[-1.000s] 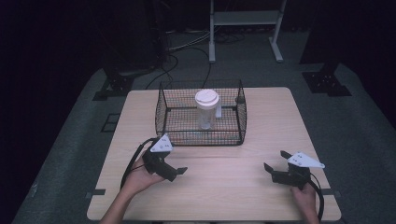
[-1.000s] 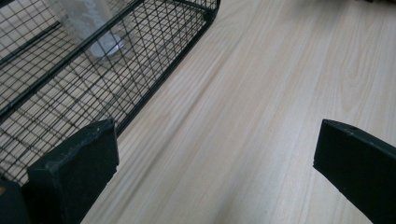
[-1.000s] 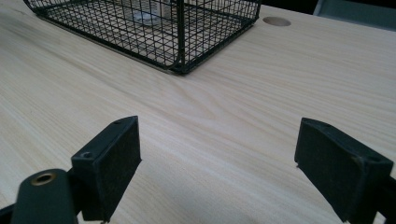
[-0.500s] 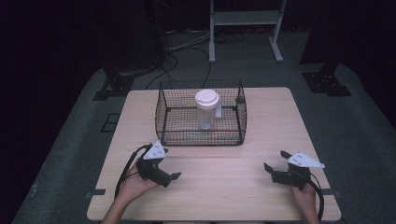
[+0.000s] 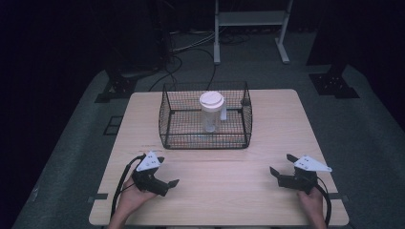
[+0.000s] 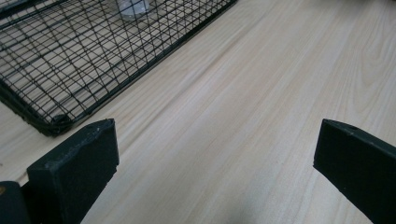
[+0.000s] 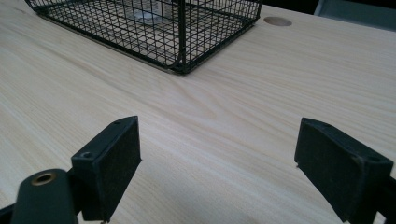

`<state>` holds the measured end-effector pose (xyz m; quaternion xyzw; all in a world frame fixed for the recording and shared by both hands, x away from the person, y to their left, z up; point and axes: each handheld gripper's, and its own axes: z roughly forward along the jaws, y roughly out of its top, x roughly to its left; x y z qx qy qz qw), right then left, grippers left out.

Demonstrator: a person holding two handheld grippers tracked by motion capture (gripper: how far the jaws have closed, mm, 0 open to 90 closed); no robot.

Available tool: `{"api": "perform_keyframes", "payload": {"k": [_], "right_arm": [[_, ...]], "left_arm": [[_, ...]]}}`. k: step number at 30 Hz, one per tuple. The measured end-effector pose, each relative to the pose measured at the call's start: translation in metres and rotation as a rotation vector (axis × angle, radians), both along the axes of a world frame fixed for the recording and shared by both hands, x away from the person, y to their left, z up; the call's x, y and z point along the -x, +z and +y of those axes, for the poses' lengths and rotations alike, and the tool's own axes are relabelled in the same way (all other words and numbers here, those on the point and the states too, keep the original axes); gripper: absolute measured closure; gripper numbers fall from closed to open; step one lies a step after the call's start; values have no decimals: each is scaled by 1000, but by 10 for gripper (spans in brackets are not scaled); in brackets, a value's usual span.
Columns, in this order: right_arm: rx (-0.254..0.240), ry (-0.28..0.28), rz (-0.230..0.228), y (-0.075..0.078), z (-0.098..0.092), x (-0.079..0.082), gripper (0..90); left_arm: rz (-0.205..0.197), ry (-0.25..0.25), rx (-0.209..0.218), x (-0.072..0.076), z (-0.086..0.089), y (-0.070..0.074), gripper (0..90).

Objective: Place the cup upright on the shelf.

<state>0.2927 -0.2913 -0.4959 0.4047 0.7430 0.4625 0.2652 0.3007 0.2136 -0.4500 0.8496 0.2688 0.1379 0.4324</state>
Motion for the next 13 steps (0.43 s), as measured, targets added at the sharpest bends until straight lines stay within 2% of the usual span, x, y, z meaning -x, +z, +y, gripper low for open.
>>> {"api": "perform_keyframes", "payload": {"k": [6,8,10,13], "right_arm": [[3,5,-3,0,1,0,135],[1,4,-4,0,1,1,135],[1,6,-6,0,0,1,135],[-2,6,-7,0,0,1,135]], "left_arm": [[-19,21,15,7,7,-11,0],[-39,38,56,7,14,-15,0],[-34,49,102,7,19,-16,0],[-68,82,121,11,27,-16,0]]}}
